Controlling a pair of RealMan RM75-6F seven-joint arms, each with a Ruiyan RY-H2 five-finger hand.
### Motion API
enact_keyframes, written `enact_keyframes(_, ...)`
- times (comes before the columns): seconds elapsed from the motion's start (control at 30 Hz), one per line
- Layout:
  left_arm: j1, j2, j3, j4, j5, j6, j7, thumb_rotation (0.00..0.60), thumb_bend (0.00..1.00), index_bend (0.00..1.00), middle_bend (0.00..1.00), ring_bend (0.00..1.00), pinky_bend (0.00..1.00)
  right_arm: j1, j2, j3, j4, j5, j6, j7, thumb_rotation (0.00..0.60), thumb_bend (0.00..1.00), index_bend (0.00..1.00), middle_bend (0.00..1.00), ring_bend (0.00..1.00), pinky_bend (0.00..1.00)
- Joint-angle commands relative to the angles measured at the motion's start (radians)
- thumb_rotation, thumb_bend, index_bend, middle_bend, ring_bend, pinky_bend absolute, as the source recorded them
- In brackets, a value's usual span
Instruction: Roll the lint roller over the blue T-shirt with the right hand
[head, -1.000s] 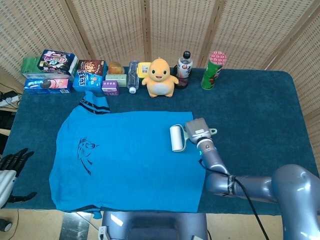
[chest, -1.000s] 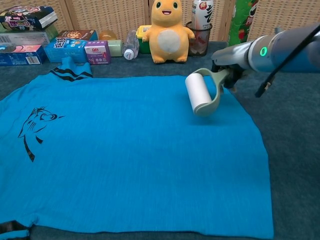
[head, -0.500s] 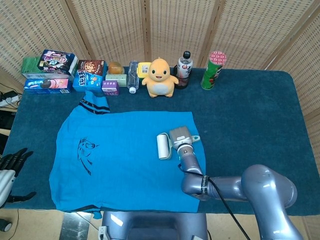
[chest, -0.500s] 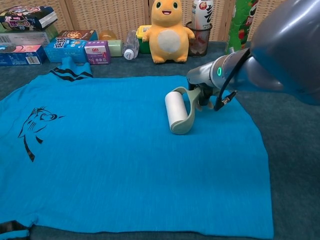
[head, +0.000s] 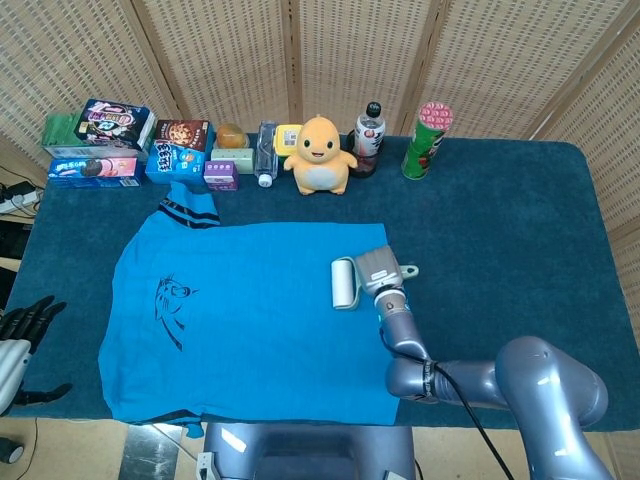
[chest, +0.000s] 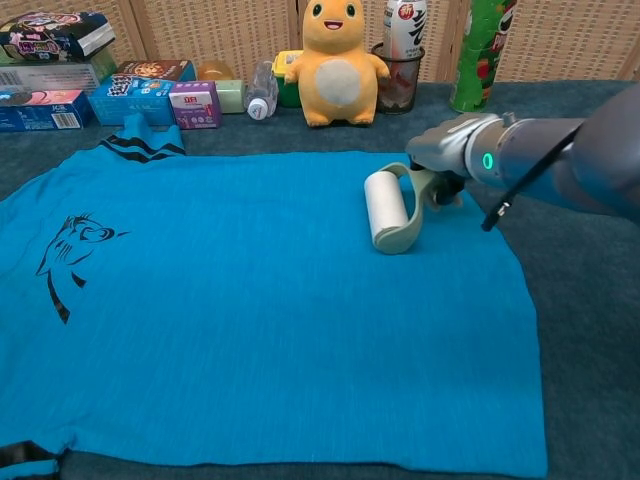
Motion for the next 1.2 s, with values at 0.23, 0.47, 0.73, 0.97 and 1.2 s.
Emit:
enact_keyframes(0.23,-0.002,-0.005,0.004,-0.005,0.004,-0.007,0.017,0.600,0.11,0.00,0.00,0.00,0.00,-0.135,0.062,-0.092,0.058,-0.231,-0.009,0.087,0.600,1.00,0.55,0.74,0.90,1.00)
enact_keyframes(0.47,-0.002,-0.009,0.006,-0.011,0.002,-0.009,0.034,0.600,0.11,0.00,0.00,0.00,0.00,-0.203,0.100,-0.113,0.110,-0.352,-0.038,0.129,0.600,1.00,0.55,0.74,0.90,1.00)
enact_keyframes(0.73,-0.005,-0.007,0.008,-0.011,0.002,-0.014,0.030,0.600,0.11,0.00,0.00,0.00,0.00,-0.161,0.198,0.029,-0.015,-0.342,-0.138,0.207,0.600,1.00,0.55,0.74,0.90,1.00)
enact_keyframes(0.97,-0.004,-0.001,0.008,-0.006,0.007,-0.012,0.012,0.600,0.11,0.00,0.00,0.00,0.00,-0.048,0.146,0.099,-0.042,-0.194,-0.135,0.092,0.600,1.00,0.55,0.74,0.90,1.00)
enact_keyframes(1.2,-0.007,0.003,0.007,-0.001,0.005,-0.016,-0.001,0.600,0.11,0.00,0.00,0.00,0.00,0.048,0.032,0.123,-0.039,-0.035,-0.061,-0.051,0.600,1.00,0.55,0.74,0.90,1.00)
